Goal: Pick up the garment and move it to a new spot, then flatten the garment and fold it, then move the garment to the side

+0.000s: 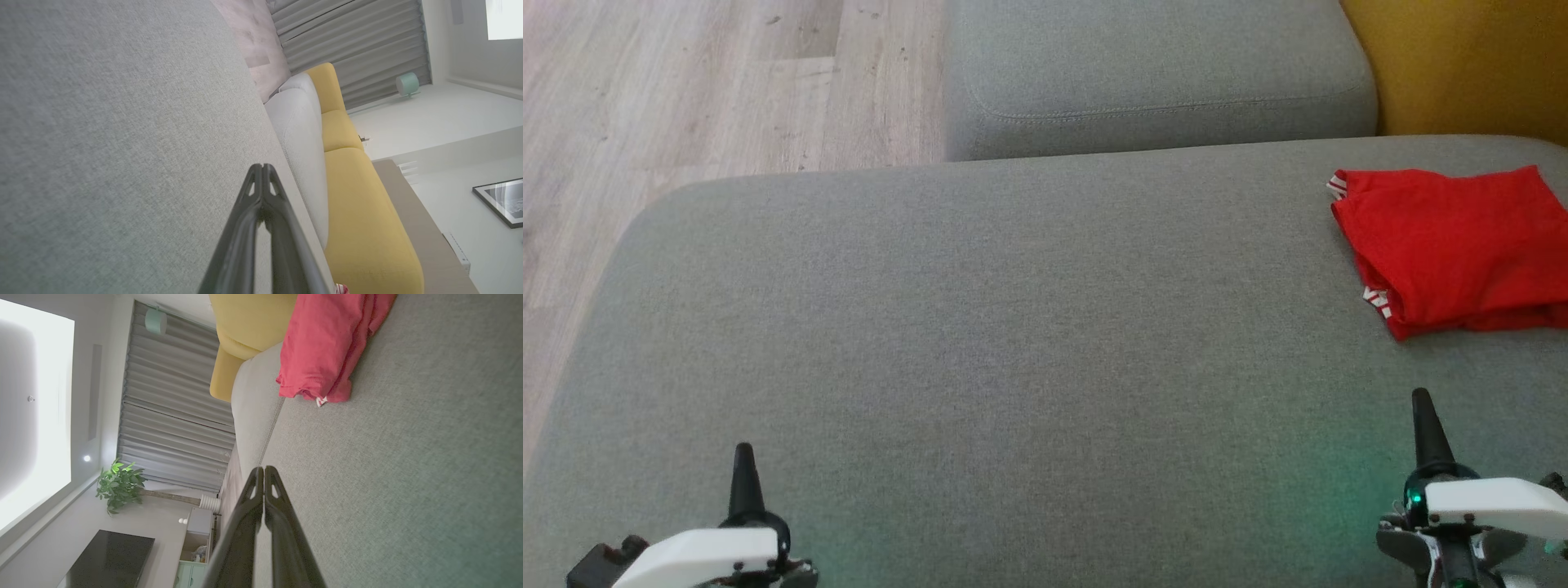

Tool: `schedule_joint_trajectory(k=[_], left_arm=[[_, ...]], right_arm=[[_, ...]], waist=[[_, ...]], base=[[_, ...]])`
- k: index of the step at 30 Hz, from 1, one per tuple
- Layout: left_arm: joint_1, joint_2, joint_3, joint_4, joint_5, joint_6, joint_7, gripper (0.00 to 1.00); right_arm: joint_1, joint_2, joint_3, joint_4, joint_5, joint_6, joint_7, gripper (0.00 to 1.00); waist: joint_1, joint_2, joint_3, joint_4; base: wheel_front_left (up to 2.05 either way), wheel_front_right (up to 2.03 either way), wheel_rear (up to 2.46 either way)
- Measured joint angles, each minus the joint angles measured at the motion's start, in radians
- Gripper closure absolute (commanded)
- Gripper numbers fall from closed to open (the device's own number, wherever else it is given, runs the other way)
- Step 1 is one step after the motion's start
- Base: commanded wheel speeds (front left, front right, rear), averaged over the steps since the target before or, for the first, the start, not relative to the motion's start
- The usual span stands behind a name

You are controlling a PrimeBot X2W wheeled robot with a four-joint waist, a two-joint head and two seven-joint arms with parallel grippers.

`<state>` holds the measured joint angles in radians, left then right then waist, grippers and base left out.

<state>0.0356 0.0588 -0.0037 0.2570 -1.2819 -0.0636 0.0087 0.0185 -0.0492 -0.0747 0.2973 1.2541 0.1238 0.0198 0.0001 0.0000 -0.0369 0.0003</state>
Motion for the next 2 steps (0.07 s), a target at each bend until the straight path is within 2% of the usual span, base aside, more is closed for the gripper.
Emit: schedule_joint_trajectory(k=[2], left_arm=[[-0.002,0.0,0.002,0.0,-0.011,-0.007,0.0,1.0]], right_arm=[[-0.003,0.0,-0.002,0.0,0.012,0.0,0.004,1.0]], waist=[[0.0,0.0,0.001,0.0]], base=[[0.0,0.0,0.0]])
